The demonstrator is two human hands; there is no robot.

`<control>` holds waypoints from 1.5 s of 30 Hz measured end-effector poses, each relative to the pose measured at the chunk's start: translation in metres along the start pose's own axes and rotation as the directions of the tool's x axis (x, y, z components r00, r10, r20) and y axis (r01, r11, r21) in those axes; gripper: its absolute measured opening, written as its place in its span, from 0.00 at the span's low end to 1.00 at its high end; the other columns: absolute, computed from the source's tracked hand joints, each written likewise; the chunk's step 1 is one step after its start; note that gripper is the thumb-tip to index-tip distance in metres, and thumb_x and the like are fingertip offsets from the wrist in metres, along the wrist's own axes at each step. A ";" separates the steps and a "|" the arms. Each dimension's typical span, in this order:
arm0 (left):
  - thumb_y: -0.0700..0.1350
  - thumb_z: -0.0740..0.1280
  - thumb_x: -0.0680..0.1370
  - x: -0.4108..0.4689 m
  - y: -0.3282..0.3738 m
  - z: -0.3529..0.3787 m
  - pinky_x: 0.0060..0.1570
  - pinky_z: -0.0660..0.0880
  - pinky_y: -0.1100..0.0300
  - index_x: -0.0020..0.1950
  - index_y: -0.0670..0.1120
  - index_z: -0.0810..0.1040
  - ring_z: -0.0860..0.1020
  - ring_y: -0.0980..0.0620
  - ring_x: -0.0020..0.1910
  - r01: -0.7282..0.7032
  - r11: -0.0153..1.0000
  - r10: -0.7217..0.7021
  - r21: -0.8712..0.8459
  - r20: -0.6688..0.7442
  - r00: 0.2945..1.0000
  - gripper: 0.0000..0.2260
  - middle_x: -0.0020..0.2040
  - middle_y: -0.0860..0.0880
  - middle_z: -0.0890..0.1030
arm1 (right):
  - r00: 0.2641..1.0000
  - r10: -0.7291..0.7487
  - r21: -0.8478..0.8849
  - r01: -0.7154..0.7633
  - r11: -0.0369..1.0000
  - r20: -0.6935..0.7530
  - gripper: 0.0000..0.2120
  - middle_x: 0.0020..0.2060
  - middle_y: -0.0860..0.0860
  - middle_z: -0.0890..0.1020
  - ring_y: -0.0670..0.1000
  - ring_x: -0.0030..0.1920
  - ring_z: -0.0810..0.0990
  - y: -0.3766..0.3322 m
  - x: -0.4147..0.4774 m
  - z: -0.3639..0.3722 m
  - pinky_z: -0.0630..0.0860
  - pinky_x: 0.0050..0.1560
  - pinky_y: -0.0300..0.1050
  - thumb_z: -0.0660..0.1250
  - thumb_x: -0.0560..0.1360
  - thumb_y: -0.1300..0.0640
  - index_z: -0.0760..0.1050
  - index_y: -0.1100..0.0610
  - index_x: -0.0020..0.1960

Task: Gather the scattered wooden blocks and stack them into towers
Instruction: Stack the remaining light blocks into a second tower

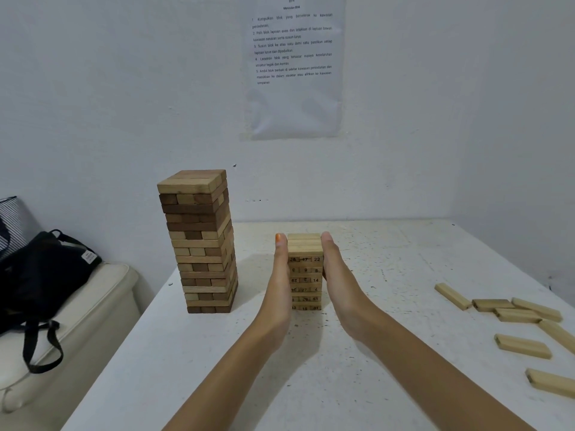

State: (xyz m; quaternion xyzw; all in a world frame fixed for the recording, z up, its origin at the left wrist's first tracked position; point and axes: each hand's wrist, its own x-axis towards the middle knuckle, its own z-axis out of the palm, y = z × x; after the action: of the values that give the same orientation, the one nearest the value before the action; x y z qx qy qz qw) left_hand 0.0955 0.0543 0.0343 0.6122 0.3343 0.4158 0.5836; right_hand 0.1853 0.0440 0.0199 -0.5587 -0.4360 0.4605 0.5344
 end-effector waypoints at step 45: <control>0.39 0.67 0.77 -0.036 -0.042 0.162 0.50 0.64 0.80 0.57 0.47 0.78 0.74 0.61 0.56 -0.576 0.776 0.284 0.257 0.673 0.683 0.10 0.57 0.55 0.79 | 0.616 -0.248 -0.376 -0.085 0.923 -0.747 0.10 0.49 0.43 0.82 0.48 0.51 0.79 0.044 -0.200 -0.209 0.75 0.46 0.40 0.70 0.74 0.62 0.82 0.48 0.47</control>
State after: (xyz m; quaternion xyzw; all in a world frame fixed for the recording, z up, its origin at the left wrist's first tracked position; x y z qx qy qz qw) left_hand 0.2290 -0.0443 -0.0076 0.8905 0.0600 0.2397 0.3820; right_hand 0.3514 -0.1946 -0.0133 -0.7731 -0.2641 0.0533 0.5742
